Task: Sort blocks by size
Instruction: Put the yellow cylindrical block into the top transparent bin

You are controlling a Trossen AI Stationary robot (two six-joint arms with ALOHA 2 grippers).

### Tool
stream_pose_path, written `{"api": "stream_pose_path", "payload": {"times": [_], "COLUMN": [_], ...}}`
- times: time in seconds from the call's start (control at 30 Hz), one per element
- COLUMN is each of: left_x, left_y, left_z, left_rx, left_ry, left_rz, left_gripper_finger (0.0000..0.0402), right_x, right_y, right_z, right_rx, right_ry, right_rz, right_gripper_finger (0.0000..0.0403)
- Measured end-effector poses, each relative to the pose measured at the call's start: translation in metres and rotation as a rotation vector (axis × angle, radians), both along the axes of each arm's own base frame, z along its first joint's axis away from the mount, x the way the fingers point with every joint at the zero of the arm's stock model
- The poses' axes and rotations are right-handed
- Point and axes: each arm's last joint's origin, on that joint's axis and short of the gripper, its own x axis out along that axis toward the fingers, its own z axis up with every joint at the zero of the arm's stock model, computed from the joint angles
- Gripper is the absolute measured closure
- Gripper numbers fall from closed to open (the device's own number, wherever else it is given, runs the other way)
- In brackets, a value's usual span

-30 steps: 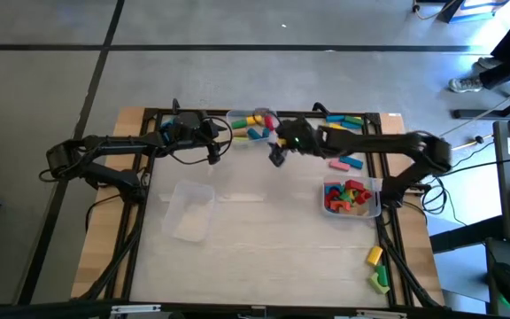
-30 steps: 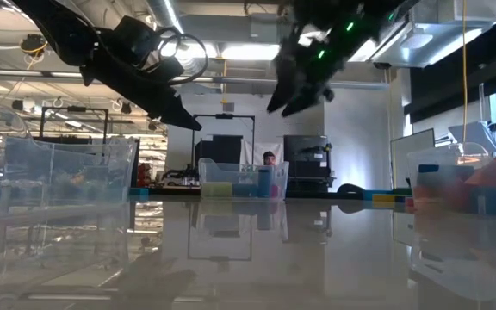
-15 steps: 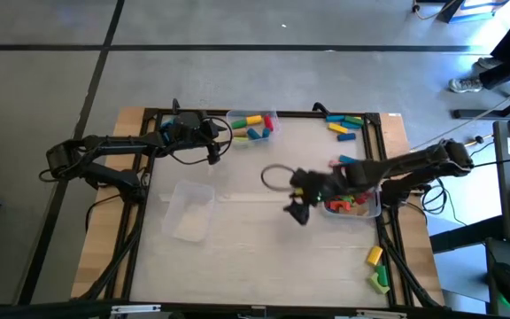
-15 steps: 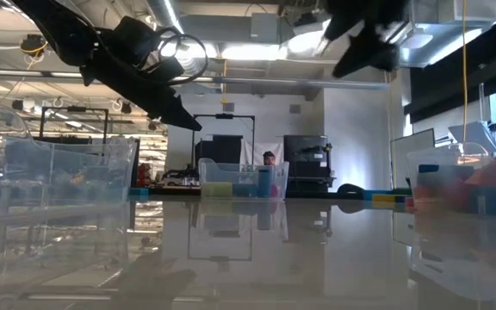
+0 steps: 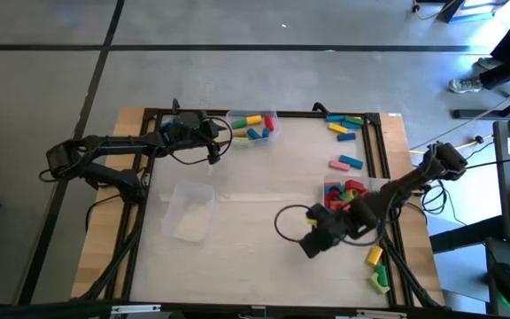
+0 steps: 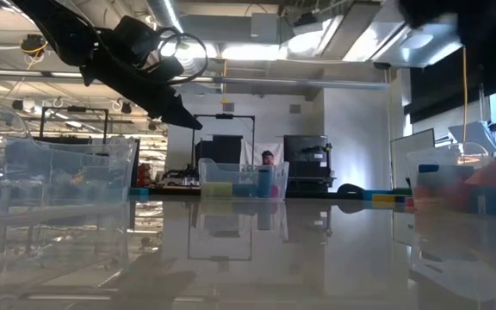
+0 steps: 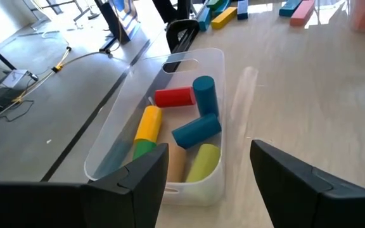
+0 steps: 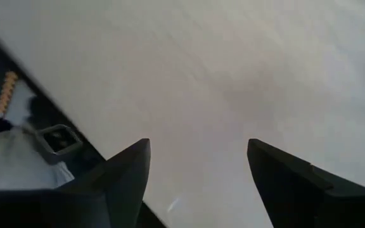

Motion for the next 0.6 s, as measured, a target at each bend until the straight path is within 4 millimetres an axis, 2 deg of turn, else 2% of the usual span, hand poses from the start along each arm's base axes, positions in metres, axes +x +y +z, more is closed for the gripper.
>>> {"api": "stream_pose_path", "payload": {"times": [0.1,0.4,0.6], "left_x": [0.000,0.000,0.000], "left_y": [0.000,0.000,0.000], "left_z": [0.000,0.000,-0.001], "left_rx": [0.009,0.009,0.010], "left_ry": [0.009,0.010,0.014], "left_rz": [-0.005,-0.006,-0.007], "left_gripper_finger": [0.0183,0.0183,0.0183], "right_x": [-0.011,-0.052,-0.067], "right_y": [0.010,0.030,0.036], "right_z": [-0.008,-0.024,-0.025], "right_rx": [0.065,0.026,-0.022], "right_ry": [0.153,0.560,0.640], "right_rz": [-0.070,-0.312,-0.406], "right_gripper_finger": [0.0139,0.0139,0.0139]}}
